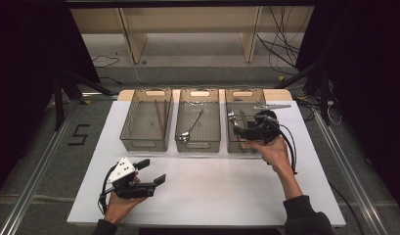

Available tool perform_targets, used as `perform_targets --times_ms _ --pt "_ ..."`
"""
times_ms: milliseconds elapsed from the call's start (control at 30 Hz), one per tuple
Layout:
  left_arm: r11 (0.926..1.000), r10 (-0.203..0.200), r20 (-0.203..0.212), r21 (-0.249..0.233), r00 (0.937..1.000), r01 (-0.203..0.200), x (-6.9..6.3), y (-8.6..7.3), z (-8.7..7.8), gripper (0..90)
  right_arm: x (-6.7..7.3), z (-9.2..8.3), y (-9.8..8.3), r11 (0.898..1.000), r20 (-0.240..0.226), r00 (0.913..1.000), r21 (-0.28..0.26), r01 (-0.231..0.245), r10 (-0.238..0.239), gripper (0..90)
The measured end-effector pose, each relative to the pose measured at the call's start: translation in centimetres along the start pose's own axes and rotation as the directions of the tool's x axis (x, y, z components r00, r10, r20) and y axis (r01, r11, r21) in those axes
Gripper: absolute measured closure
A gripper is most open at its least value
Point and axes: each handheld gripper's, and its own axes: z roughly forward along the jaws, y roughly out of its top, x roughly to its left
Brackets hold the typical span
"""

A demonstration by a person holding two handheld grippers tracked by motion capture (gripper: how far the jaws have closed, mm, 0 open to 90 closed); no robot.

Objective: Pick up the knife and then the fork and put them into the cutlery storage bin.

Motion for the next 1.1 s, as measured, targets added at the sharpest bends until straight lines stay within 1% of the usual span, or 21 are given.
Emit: perform_targets --times_ms 67,233,333,367,433,533,700,800,900,1100 --pt "1.0 -0.001 -0.001 0.0 1.0 0.001 0.0 0.0 0.1 14.9 0.6 -0.2 -0.5 1.0 -0.018 0.9998 -0.015 0.0 -0.001 32.9" --pt "1.0 -0.001 -0.002 0.001 1.0 0.001 0.1 0.0 0.0 14.9 2.1 -0.7 -1.6 0.999 -0.059 0.9979 -0.048 0.024 -0.027 31.5" --pt "1.0 -0.007 -0.001 -0.003 1.0 0.007 0.0 0.0 0.0 14.9 2.8 -1.2 -2.4 0.997 -0.072 0.9963 -0.069 0.043 -0.048 31.0" --pt "1.0 -0.007 -0.001 -0.002 1.0 0.007 0.0 0.0 0.0 14.9 2.9 -1.3 -2.7 0.997 -0.079 0.9957 -0.07 0.042 -0.048 31.0" --pt "1.0 -0.001 0.001 0.002 1.0 0.001 0.1 0.0 -0.1 14.9 3.1 -1.6 -3.4 0.996 -0.095 0.9941 -0.08 0.045 -0.053 31.0" --pt "1.0 -0.005 0.003 0.004 1.0 0.005 0.0 0.0 0.0 14.9 3.5 -1.9 -4.5 0.995 -0.114 0.9917 -0.085 0.049 -0.058 30.9" --pt "1.0 -0.005 0.006 0.006 1.0 0.005 -0.1 0.0 0.0 14.9 3.9 -2.4 -6.1 0.993 -0.147 0.9868 -0.108 0.052 -0.068 30.9" --pt "1.0 -0.006 0.007 0.006 1.0 0.006 -0.1 0.0 0.0 14.9 4.0 -2.6 -7.1 0.991 -0.153 0.9844 -0.118 0.068 -0.086 30.3" --pt "1.0 -0.005 0.006 0.006 1.0 0.005 -0.1 0.0 -0.1 14.9 4.1 -2.9 -8.3 0.99 -0.162 0.9827 -0.12 0.072 -0.091 29.8" --pt "0.9999 -0.01 0.011 0.006 0.9999 0.01 -0.2 0.0 -0.2 14.9 4.2 -3.7 -10.3 0.986 -0.165 0.9805 -0.148 0.083 -0.107 29.0"
